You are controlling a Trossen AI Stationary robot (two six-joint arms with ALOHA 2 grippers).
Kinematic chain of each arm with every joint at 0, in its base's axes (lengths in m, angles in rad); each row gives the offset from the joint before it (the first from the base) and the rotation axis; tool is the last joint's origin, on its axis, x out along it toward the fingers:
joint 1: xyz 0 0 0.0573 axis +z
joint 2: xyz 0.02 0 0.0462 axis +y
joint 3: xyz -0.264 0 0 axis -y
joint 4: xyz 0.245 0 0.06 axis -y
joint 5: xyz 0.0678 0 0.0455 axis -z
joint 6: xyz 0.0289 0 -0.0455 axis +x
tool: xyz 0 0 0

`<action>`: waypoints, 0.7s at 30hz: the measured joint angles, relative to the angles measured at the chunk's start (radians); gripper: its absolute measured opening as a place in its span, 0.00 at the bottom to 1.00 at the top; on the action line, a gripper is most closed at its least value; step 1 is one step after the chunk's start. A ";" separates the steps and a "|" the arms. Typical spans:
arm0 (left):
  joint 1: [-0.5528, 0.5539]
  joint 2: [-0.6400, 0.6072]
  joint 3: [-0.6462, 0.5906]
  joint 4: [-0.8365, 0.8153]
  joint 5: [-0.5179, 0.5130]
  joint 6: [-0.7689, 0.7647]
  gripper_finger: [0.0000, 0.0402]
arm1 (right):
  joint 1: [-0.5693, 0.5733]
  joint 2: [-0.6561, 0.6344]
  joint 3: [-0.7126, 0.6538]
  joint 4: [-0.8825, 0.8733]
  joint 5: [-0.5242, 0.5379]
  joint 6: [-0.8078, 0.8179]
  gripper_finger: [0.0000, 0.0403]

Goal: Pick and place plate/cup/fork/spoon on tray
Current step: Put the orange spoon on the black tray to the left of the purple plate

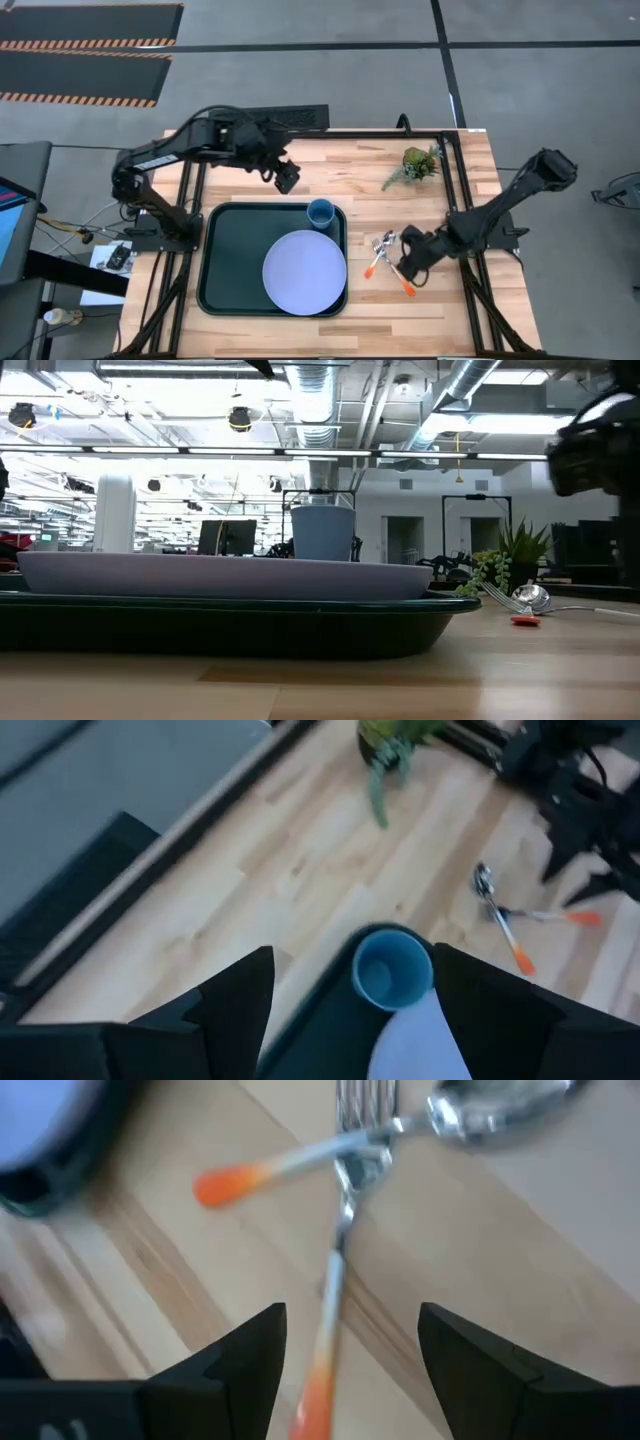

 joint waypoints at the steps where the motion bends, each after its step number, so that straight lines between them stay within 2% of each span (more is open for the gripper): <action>1: -0.003 -0.010 0.000 -0.001 -0.019 -0.002 0.64 | 0.016 0.013 0.000 0.005 0.005 0.017 0.63; 5: -0.005 -0.023 0.000 -0.010 -0.052 -0.009 0.64 | 0.051 0.073 0.000 0.029 0.013 0.040 0.63; 8: -0.005 -0.025 0.000 -0.015 -0.067 -0.007 0.64 | 0.031 0.115 0.000 0.032 0.044 0.031 0.63; 14: -0.004 -0.025 0.000 -0.026 -0.069 -0.017 0.64 | -0.104 0.085 0.002 -0.030 0.114 0.072 0.63; 21: -0.005 -0.025 0.000 -0.053 -0.070 -0.015 0.64 | -0.255 0.025 0.002 -0.083 0.104 -0.080 0.63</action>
